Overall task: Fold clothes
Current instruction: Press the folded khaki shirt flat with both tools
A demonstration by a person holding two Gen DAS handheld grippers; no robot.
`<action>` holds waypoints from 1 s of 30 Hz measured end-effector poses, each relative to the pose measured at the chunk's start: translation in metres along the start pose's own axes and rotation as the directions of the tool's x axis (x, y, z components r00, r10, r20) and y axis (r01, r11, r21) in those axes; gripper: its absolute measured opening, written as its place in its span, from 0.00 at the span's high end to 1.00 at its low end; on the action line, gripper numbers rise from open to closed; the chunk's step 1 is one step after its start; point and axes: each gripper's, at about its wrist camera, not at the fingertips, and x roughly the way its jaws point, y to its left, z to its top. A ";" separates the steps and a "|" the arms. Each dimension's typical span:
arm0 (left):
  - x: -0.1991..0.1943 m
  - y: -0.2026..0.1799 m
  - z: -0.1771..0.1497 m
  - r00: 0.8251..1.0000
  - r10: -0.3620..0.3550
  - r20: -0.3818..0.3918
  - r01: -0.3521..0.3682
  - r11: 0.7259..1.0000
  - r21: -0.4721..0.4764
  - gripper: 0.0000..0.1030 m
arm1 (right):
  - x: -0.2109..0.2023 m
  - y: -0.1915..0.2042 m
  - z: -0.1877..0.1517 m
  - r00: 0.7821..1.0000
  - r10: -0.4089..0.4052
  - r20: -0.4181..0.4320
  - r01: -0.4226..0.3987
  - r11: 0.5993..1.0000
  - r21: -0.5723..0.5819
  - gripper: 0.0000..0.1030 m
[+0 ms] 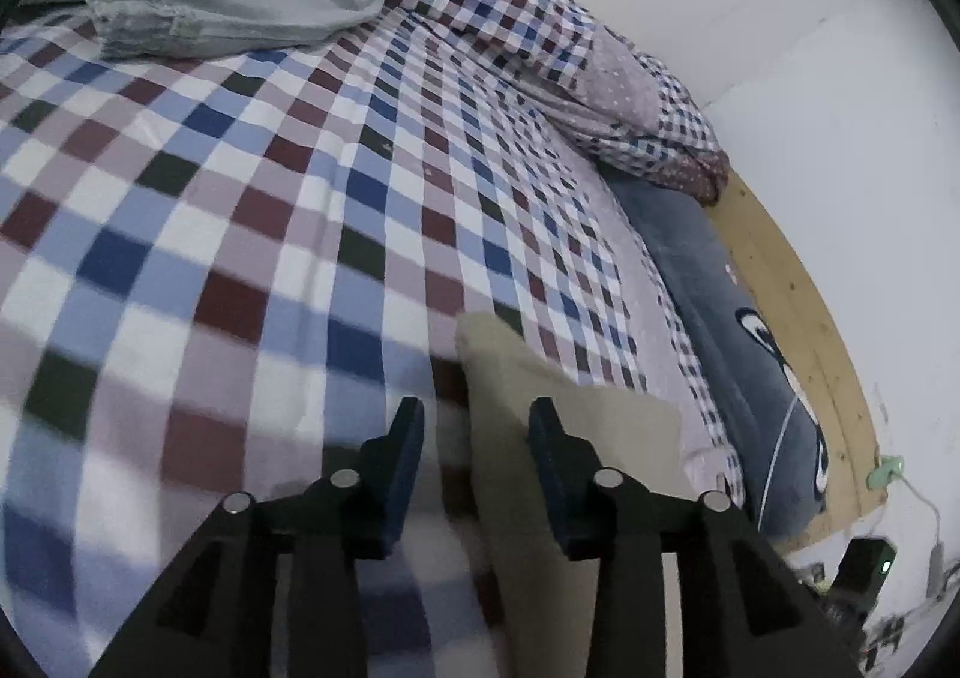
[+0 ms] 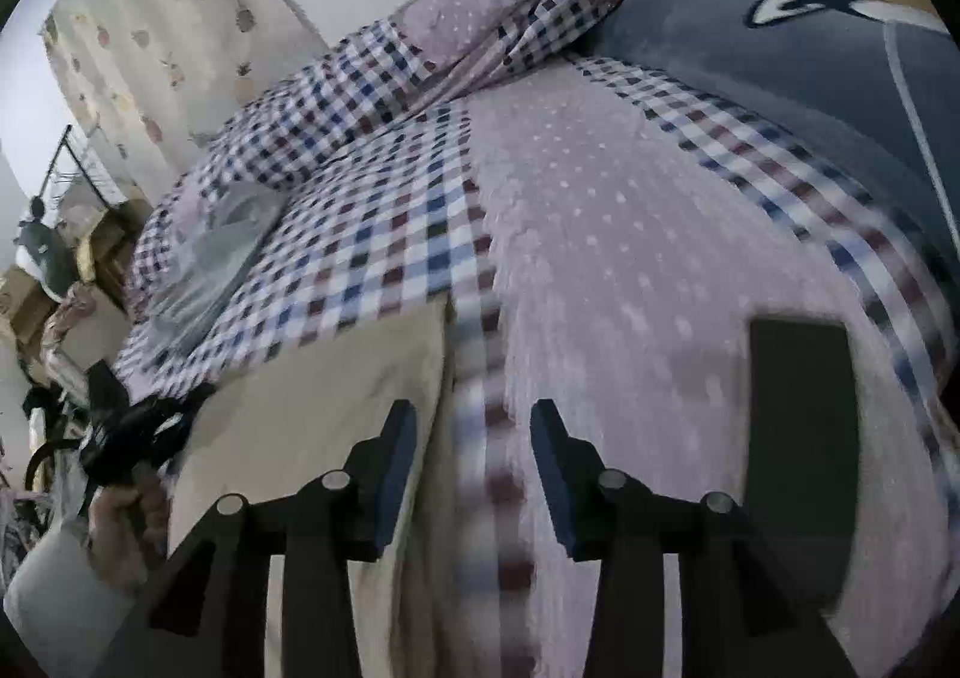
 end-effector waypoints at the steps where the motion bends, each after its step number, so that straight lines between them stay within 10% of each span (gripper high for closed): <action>1: -0.007 -0.003 -0.006 1.000 -0.003 -0.006 0.003 1.000 0.011 0.58 | -0.009 0.000 -0.011 1.000 0.006 -0.003 -0.006 1.000 -0.003 0.58; 14: -0.080 -0.037 -0.127 0.989 -0.018 -0.146 0.038 0.990 0.137 0.56 | -0.076 0.008 -0.119 0.996 0.080 -0.042 -0.082 0.995 -0.052 0.59; 30: -0.114 -0.041 -0.213 0.980 -0.028 -0.197 0.037 0.998 0.046 0.57 | -0.064 0.024 -0.126 0.998 0.042 -0.056 -0.049 0.990 -0.131 0.75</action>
